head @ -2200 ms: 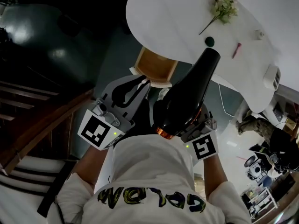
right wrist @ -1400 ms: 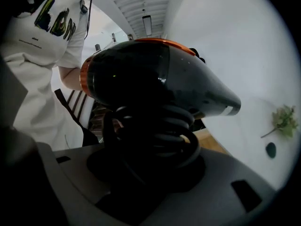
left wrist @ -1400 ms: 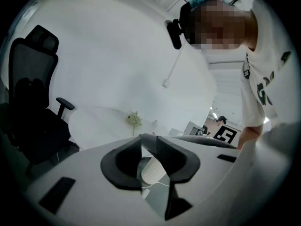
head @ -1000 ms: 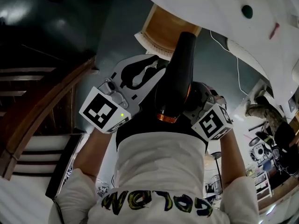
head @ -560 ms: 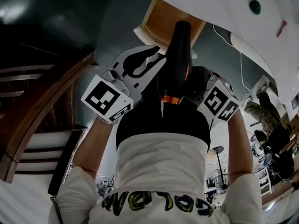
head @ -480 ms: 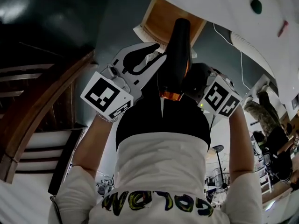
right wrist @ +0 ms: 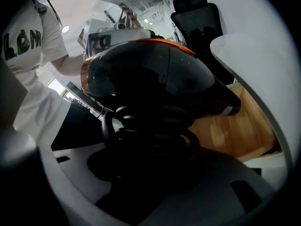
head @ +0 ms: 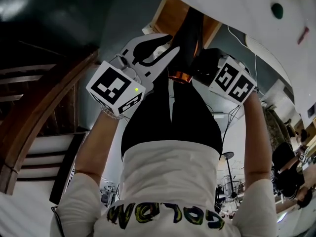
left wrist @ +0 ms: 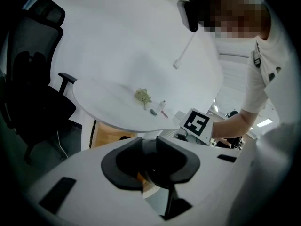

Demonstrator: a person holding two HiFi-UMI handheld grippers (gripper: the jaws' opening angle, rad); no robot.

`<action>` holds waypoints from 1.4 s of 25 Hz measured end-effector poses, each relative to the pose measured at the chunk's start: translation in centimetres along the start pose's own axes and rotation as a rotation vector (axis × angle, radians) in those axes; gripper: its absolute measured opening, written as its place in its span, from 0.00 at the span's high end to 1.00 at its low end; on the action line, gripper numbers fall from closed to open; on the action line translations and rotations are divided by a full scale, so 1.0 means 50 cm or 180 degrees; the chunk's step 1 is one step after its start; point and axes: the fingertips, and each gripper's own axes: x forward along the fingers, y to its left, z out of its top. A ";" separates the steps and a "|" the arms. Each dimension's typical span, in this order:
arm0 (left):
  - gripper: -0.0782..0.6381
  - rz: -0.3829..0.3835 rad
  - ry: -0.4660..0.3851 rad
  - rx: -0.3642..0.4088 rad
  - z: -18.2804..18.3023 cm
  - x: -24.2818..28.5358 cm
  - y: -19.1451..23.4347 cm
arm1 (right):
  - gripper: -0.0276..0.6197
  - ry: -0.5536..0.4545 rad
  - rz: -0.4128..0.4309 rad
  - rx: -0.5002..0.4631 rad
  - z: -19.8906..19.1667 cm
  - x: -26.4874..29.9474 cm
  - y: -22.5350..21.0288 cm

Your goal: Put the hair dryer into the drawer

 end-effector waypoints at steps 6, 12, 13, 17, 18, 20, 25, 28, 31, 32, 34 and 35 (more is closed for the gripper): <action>0.75 0.0037 0.0112 0.0116 -0.006 0.028 0.027 | 0.59 0.0189 -0.0114 0.0070 0.001 0.019 -0.071; 0.76 0.0157 0.0351 0.0241 -0.020 0.066 0.071 | 0.59 0.0360 -0.0254 0.0102 -0.007 0.035 -0.141; 0.76 0.0173 0.0409 0.0273 -0.023 0.072 0.079 | 0.59 0.0387 -0.0283 0.0102 -0.009 0.038 -0.151; 0.75 0.0226 0.0628 0.0411 -0.040 0.093 0.105 | 0.59 0.0507 -0.0441 0.0104 -0.020 0.049 -0.185; 0.75 0.0231 0.0675 0.0443 -0.044 0.097 0.111 | 0.59 0.0534 -0.0483 0.0106 -0.022 0.053 -0.191; 0.74 0.0205 0.0742 0.0459 -0.055 0.104 0.126 | 0.59 0.0591 -0.0577 0.0108 -0.025 0.061 -0.205; 0.74 0.0124 0.0962 0.0565 -0.077 0.126 0.156 | 0.59 0.0764 -0.0846 0.0008 -0.031 0.070 -0.248; 0.74 0.0142 0.1156 0.0761 -0.092 0.138 0.172 | 0.59 0.0843 -0.0954 0.0013 -0.038 0.083 -0.267; 0.74 0.0172 0.1350 0.0888 -0.111 0.145 0.190 | 0.59 0.0922 -0.1035 0.0008 -0.041 0.100 -0.283; 0.75 0.0181 0.1401 0.0915 -0.116 0.148 0.197 | 0.59 0.0944 -0.1075 -0.0002 -0.041 0.104 -0.291; 0.75 0.0191 0.1474 0.0946 -0.124 0.155 0.209 | 0.59 0.0984 -0.1153 -0.0018 -0.041 0.109 -0.306; 0.75 0.0192 0.1504 0.0957 -0.128 0.157 0.215 | 0.59 0.1011 -0.1181 -0.0023 -0.041 0.113 -0.312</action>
